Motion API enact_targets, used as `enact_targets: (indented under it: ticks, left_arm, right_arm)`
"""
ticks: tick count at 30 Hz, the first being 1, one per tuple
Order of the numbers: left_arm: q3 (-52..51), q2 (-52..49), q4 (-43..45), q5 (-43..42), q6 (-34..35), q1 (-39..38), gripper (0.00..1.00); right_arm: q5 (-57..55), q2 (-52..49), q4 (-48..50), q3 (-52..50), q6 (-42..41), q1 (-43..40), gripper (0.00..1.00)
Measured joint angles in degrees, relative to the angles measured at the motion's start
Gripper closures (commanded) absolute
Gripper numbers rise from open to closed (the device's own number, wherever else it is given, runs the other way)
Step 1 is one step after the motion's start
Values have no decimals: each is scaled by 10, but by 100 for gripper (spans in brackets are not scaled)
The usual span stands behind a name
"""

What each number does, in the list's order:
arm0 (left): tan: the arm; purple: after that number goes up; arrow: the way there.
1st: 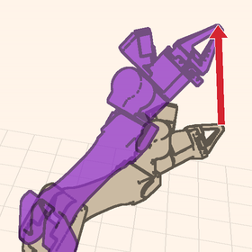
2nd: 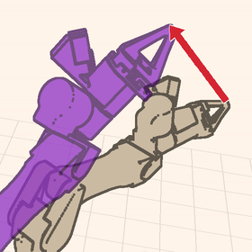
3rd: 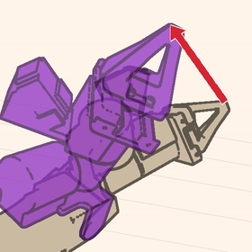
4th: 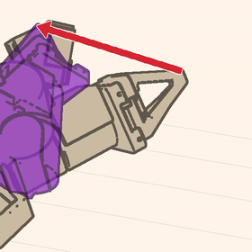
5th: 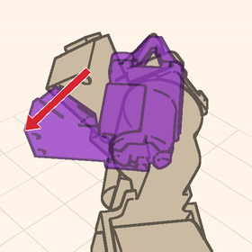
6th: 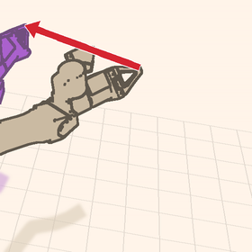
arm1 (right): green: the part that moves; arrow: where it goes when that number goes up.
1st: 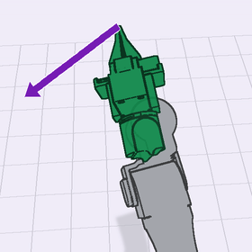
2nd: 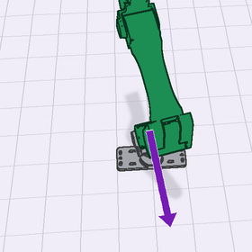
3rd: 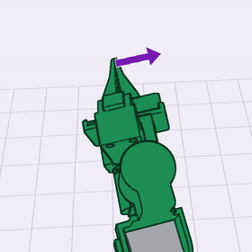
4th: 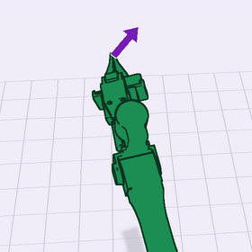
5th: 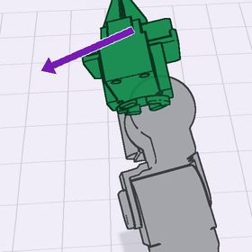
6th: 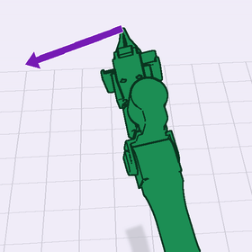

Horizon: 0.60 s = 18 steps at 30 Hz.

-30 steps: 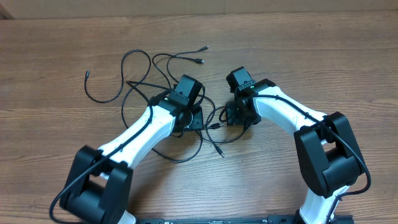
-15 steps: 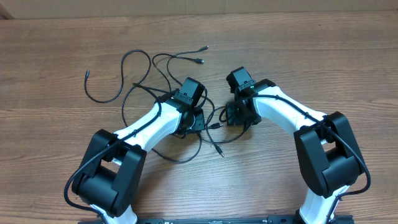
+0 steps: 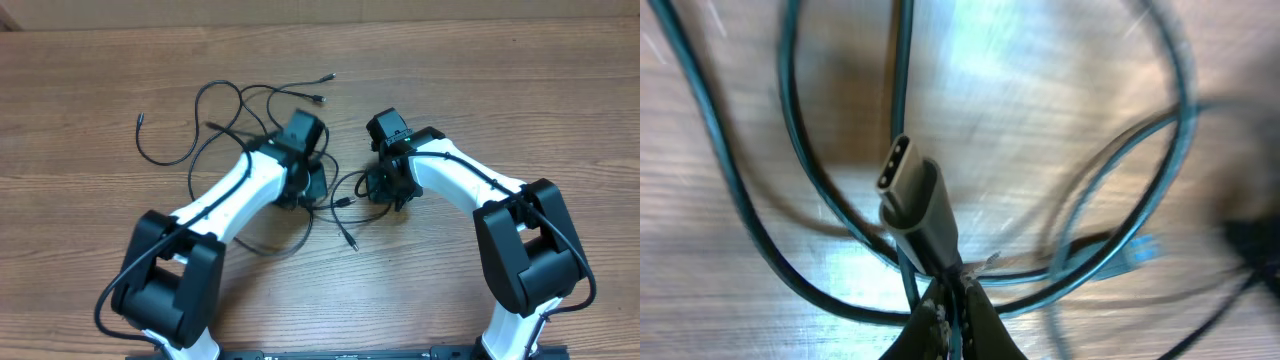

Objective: Untangle cables
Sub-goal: 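Lift the left gripper up holding the USB-C cable end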

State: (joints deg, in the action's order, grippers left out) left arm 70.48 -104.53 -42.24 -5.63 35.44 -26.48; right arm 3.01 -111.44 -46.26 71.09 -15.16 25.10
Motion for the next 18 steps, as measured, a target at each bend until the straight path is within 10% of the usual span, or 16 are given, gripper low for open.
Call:
enact_targets:
  ticks: [13, 18]
  left_arm:
    - [178, 59, -41, -28, -31, 41, 96]
    - [233, 59, -45, -30, -56, 47, 96]
  right_arm:
    - [13, -1, 1, 0, 19, 0, 92]
    - [13, -1, 3, 0, 18, 0, 68]
